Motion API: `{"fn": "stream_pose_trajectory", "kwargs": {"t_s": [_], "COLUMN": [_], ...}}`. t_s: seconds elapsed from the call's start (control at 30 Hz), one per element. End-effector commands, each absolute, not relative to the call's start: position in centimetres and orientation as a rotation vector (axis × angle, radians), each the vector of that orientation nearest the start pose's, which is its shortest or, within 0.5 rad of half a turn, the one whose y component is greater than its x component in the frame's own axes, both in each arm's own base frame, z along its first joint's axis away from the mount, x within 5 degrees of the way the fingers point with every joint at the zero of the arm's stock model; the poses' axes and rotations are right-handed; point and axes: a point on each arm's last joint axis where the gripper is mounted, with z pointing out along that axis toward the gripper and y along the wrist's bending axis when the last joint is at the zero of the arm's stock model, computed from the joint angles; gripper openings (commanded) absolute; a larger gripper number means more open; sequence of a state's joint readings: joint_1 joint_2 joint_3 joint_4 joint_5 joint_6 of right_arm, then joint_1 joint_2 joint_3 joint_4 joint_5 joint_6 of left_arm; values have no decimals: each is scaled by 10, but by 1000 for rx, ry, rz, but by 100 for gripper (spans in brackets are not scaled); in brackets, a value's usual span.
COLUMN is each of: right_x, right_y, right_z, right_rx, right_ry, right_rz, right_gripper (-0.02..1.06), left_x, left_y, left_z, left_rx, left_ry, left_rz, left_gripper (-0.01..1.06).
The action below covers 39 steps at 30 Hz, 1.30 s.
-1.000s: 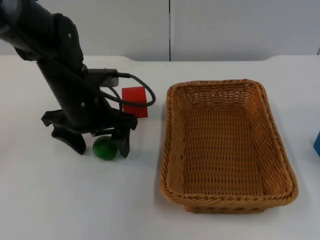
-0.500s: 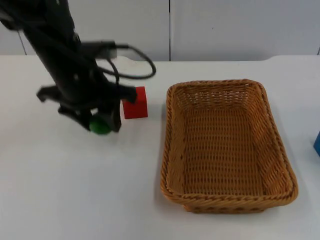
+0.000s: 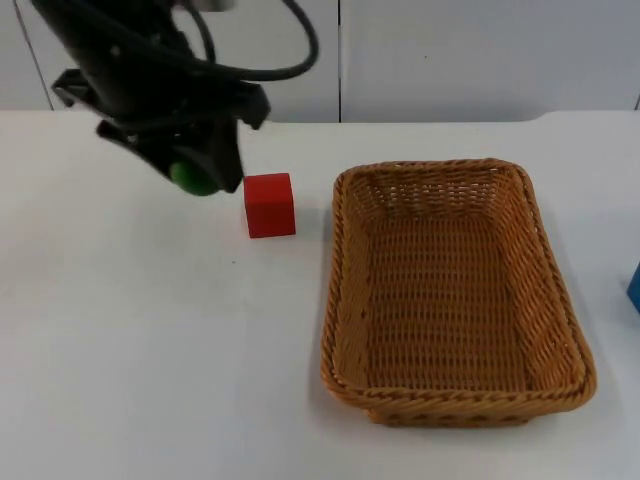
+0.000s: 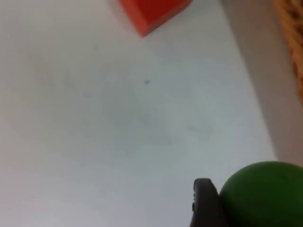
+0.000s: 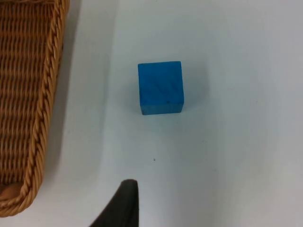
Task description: Place all geometric objects except the red cube into the basket.
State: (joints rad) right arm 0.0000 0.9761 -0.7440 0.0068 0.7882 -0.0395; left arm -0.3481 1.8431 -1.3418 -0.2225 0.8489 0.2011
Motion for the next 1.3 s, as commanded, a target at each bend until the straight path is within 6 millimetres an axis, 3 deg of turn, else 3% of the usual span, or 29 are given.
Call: {"fn": "stream_pose_trajectory", "kwargs": {"t_s": [0.0, 0.07, 0.23, 0.27, 0.43, 0.47, 0.57, 0.77, 0.9, 1.0, 1.03, 1.1, 1.13, 1.17, 1.2, 1.27], "right_x": [179, 179, 180, 180, 180, 180, 180, 180, 180, 180, 180, 180, 180, 180, 180, 180], "right_y": [-1, -1, -1, -1, -1, -1, -1, -1, -1, -1, -1, -1, -1, -1, -1, -1], "right_z": [293, 293, 293, 293, 293, 293, 293, 293, 294, 294, 294, 294, 294, 294, 294, 294], "right_rx": [-42, -42, -39, -39, -39, -39, -42, -42, -42, -42, -42, -42, -42, -42, -42, -42], "right_ry": [2492, 2492, 2486, 2486, 2486, 2486, 2482, 2482, 2480, 2478, 2478, 2478, 2478, 2478, 2478, 2478], "right_rz": [-19, -19, -12, -12, -12, -12, -19, -19, -19, -19, -19, -19, -19, -19, -19, -19], "right_gripper": [103, 103, 103, 103, 103, 103, 103, 103, 103, 103, 103, 103, 103, 103, 103, 103], "left_x": [348, 346, 340, 340, 334, 334, 329, 322, 321, 321, 321, 319, 319, 318, 318, 317], "left_y": [-159, -169, -222, -222, -276, -276, -300, -315, -316, -317, -317, -318, -318, -317, -317, -316], "left_z": [222, 223, 216, 216, 190, 190, 170, 135, 126, 125, 125, 125, 125, 125, 125, 126], "left_rx": [651, 680, 847, 847, 1008, 1008, 1091, 1154, 1137, 1130, 1130, 1115, 1113, 1117, 1117, 1125], "left_ry": [2717, 2689, 2630, 2630, 2612, 2612, 2587, 2607, 2644, 2652, 2652, 2666, 2675, 2684, 2684, 2697], "left_rz": [-313, -317, -345, -345, -363, -363, -310, -187, -212, -224, -224, -245, -249, -246, -246, -240], "left_gripper": [0, 0, 0, 0, 0, 0, 0, 0, 2, 21, 21, 42, 60, 71, 71, 85]}}
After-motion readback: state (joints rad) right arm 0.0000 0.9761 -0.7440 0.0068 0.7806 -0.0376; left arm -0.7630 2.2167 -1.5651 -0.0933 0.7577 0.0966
